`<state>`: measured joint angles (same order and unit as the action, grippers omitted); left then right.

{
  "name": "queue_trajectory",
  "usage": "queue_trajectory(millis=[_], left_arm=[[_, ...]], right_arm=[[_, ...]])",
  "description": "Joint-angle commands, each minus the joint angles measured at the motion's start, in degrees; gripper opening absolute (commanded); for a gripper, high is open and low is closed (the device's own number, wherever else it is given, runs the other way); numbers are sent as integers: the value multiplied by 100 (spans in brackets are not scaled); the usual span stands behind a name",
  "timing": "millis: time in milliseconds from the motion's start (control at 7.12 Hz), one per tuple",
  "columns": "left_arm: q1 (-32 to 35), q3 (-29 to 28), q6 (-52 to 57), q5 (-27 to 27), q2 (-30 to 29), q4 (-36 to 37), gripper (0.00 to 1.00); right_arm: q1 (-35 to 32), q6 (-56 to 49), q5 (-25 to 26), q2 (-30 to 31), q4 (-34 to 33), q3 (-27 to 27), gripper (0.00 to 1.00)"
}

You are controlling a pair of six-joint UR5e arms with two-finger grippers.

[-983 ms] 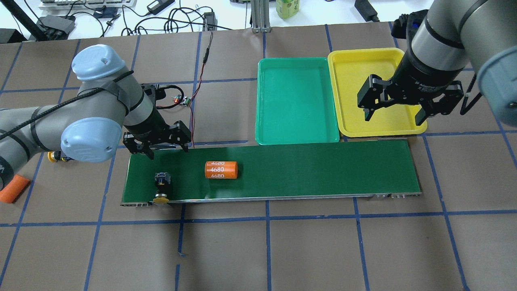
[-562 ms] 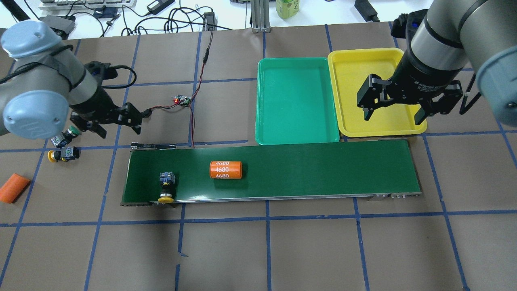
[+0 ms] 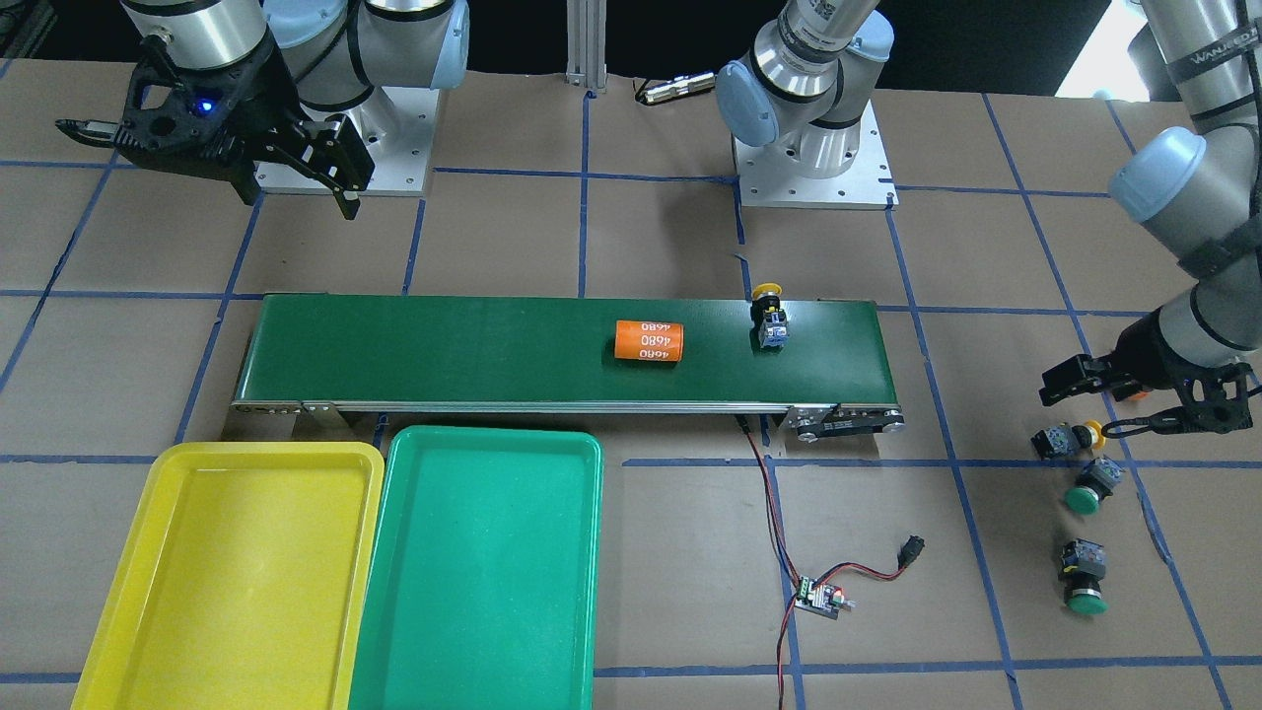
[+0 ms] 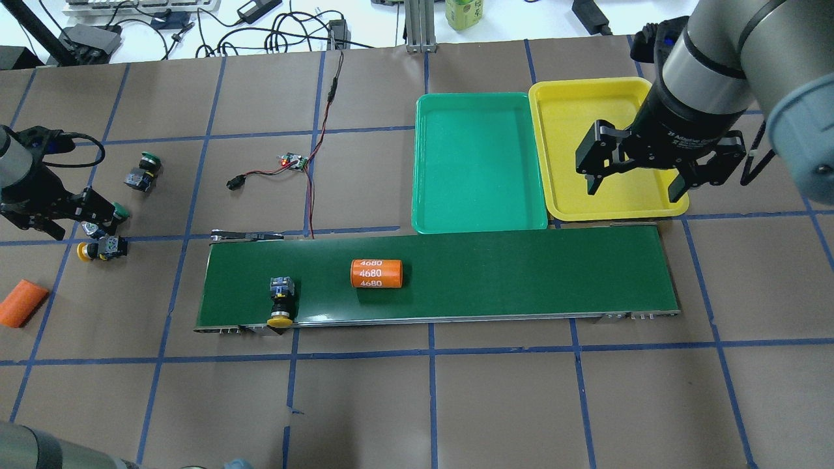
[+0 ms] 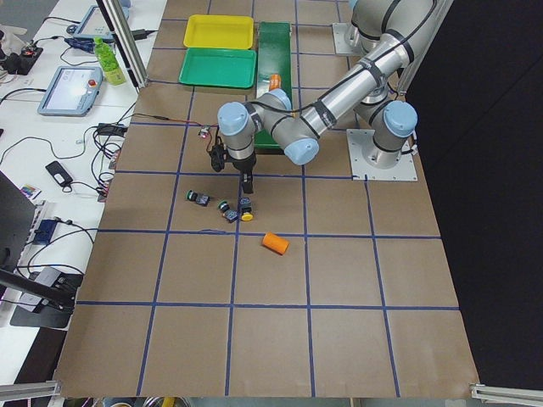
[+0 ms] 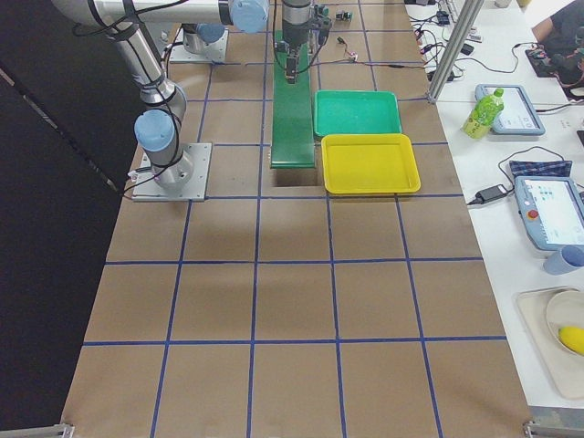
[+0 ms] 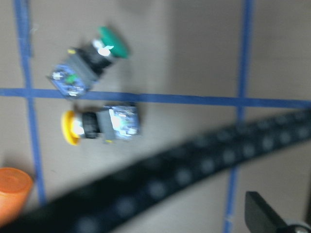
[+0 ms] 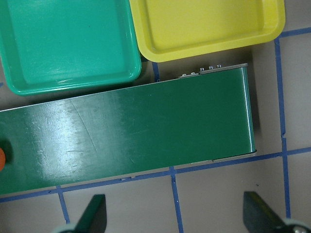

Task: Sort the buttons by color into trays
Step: 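Reach the left gripper back and grasp a green-capped button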

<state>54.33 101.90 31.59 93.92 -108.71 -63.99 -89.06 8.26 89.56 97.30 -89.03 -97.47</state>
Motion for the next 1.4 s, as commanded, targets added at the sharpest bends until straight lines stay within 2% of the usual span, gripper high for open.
queue_trajectory(millis=[0, 702, 1264], left_arm=[[-238, -47, 250, 3, -544, 447, 100], [-256, -3, 321, -23, -950, 827, 100], [-256, -56, 356, -67, -846, 827, 100]], right_arm=[[-6, 0, 0, 0, 0, 0, 100], [3, 0, 0, 0, -18, 0, 100], [3, 0, 0, 0, -18, 0, 100]])
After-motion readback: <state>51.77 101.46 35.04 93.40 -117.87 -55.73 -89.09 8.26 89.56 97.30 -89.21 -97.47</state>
